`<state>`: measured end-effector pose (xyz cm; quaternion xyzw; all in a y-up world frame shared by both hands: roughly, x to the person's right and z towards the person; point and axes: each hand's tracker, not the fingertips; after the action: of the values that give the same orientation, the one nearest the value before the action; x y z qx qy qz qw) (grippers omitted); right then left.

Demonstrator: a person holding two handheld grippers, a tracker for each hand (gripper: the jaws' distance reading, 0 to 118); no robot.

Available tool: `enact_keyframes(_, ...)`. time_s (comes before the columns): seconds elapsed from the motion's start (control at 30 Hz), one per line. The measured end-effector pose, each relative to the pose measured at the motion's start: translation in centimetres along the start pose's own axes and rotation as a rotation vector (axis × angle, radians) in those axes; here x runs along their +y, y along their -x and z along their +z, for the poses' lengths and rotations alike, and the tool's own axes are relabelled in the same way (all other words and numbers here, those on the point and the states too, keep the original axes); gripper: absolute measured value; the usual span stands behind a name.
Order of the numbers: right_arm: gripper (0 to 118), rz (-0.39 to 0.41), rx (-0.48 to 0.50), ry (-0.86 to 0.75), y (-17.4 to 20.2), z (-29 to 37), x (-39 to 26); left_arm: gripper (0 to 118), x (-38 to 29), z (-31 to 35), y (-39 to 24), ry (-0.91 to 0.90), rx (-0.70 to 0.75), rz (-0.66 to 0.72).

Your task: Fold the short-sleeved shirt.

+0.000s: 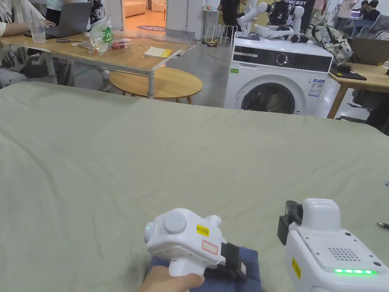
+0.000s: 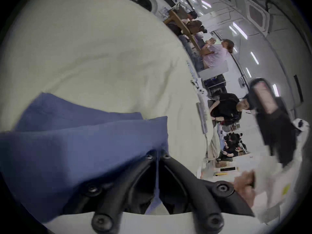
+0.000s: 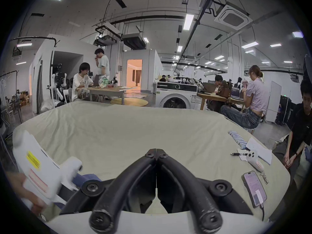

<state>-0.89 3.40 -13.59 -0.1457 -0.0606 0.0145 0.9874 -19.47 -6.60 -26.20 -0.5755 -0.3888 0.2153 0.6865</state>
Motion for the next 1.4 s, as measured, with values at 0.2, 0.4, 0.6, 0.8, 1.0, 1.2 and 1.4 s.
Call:
enact_keyframes(0.2, 0, -0.003, -0.012, -0.003, -0.4, 0.1, -0.1, 0, -0.7, -0.9, 0.2, -0.026, -0.001, -0.040)
enact_keyframes(0.4, 0, -0.005, -0.018, -0.036, 0.0, -0.3, 0.1, 0, -0.5, 5.2, -1.4, -0.159, 0.024, -0.156)
enact_keyframes(0.6, 0, 0.003, -0.035, -0.102, 1.5, -1.3, 0.8, 0, -1.5, 13.9, -2.7, -0.586, 0.274, -0.357)
enact_keyframes(0.8, 0, -0.022, -0.037, -0.164, 2.6, -1.4, 2.2, 0, -4.5, 18.2, -2.4, -0.981, 0.537, -0.482)
enact_keyframes(1.0, 0, -0.031, -0.055, -0.256, 3.6, -0.4, 3.5, 0, -6.0, 19.7, -1.5, -1.169, 0.695, -0.498)
enact_keyframes(1.2, 0, -0.002, -0.039, -0.208, 3.6, 0.4, 3.4, 0, -6.1, 20.9, -0.5, -1.169, 0.678, -0.463)
enact_keyframes(1.4, 0, 0.037, 0.092, 0.169, 4.8, 1.9, -1.8, 0, -6.7, 21.6, 0.3, -1.080, 0.648, -0.418)
